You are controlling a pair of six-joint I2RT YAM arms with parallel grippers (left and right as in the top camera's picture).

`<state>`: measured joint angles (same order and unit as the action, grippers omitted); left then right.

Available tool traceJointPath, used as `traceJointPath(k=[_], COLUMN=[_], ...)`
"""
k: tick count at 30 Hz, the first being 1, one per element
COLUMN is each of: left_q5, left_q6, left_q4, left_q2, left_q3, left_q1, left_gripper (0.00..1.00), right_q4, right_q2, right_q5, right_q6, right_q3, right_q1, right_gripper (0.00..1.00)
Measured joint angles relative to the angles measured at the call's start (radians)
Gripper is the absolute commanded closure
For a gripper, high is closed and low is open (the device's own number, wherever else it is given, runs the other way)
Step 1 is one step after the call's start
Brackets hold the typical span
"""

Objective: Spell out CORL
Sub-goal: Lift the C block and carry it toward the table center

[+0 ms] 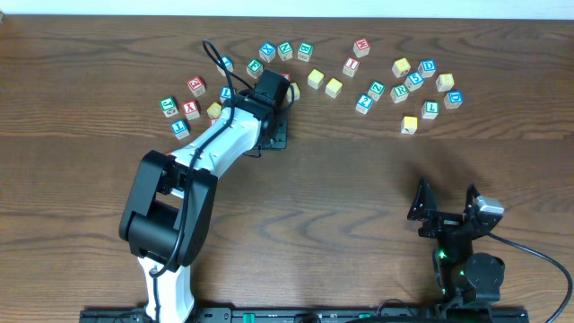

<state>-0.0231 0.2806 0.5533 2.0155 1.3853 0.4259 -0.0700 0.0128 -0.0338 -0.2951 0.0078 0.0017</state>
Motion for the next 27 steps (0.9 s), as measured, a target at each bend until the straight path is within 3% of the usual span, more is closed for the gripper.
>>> traceJointPath(k=[27], left_q5=[0.0], left_q6=[0.0], left_q4=[-0.02], left_q2=[0.024], left_q3=[0.0], left_q1=[0.017], left_gripper=[0.7], right_q4=[0.0], right_q2=[0.0], right_q5=[0.0], right_q6=[0.0], right_q3=[0.0], right_q1=[0.0], right_gripper=[0.01])
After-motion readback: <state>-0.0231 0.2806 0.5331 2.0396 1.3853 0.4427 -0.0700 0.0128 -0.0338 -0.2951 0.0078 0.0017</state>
